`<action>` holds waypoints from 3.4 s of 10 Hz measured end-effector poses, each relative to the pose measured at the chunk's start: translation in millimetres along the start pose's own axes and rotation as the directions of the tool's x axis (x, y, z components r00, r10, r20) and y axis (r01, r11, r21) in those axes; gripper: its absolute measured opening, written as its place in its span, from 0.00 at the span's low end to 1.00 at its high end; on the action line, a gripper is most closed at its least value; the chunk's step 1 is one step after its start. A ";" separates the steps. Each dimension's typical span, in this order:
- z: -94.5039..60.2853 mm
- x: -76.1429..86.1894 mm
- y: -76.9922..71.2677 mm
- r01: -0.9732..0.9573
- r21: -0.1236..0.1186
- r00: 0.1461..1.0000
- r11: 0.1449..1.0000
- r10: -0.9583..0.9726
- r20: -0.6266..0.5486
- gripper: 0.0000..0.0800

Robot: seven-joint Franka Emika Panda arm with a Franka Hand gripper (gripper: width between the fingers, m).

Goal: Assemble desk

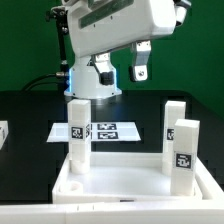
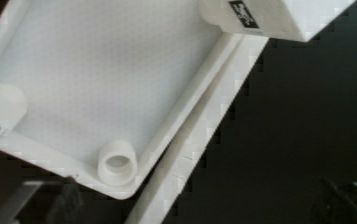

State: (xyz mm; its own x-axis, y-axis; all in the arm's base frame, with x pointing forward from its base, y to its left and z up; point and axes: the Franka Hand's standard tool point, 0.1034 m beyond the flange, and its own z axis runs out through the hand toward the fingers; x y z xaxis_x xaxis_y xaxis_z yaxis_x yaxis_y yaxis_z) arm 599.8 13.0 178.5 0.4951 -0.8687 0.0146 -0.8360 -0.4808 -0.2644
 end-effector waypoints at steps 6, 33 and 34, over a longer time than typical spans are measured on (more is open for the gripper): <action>-31.0 32.9 45.1 0.560 0.024 0.829 0.828 -0.560 0.003 0.81; 35.3 101.8 284.0 0.877 -0.086 0.479 0.472 -0.851 0.217 0.81; 35.4 102.0 284.5 0.877 -0.086 0.480 0.473 -0.850 0.217 0.81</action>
Offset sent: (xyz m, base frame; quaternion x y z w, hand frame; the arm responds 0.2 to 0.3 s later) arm -0.0585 -0.0565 0.0110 0.0122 -0.0349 -0.2910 0.9560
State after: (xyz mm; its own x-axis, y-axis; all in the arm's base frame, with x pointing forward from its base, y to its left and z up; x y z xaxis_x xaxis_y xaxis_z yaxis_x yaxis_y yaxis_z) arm 420.8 -208.2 70.6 0.9996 0.0180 0.0222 0.0186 -0.9994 -0.0293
